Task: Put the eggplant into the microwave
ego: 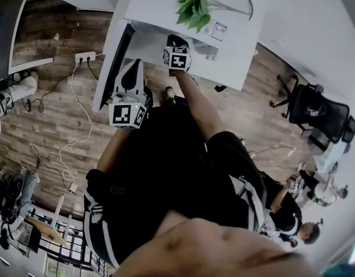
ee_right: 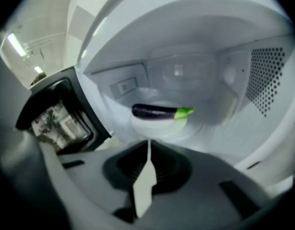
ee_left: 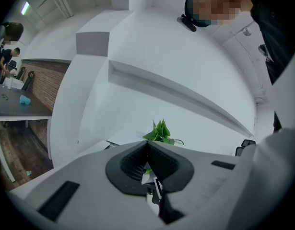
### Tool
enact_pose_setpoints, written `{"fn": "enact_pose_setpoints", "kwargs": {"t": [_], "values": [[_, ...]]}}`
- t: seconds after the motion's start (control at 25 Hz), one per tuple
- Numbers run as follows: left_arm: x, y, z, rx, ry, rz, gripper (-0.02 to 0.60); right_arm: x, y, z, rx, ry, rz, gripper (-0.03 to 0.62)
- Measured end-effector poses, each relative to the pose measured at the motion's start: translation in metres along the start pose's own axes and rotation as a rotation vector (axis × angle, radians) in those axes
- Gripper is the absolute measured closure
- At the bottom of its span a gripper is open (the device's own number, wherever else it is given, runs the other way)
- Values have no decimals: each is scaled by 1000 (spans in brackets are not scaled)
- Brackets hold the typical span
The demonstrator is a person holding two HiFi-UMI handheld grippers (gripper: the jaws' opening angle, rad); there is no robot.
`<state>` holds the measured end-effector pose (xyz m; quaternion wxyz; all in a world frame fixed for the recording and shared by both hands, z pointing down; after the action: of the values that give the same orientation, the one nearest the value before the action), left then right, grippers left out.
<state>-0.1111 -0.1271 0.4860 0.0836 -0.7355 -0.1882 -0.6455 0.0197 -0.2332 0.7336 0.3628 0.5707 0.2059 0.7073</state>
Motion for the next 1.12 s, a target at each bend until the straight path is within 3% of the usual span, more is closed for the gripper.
{"fn": "enact_pose_setpoints", "kwargs": {"t": [0.56,1.12], "values": [[-10,-10,11,-4,39,30,549,-17,-89,-23,-108,-11,124,553],[-18,-26,28,-13,83,67,549,-46,-195,-51,-224,-79,319,554]]}}
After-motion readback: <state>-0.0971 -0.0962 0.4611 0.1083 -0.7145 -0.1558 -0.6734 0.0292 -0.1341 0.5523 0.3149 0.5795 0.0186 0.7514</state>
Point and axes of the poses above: the fingertips, and each gripper's own axes: y forward along the fingers, z to its right, x out of its underside, the point moved 1 cm from there along -y, backward along the fingers, and after that the axes turned 9 degrees about y, right-handed, at the moved point
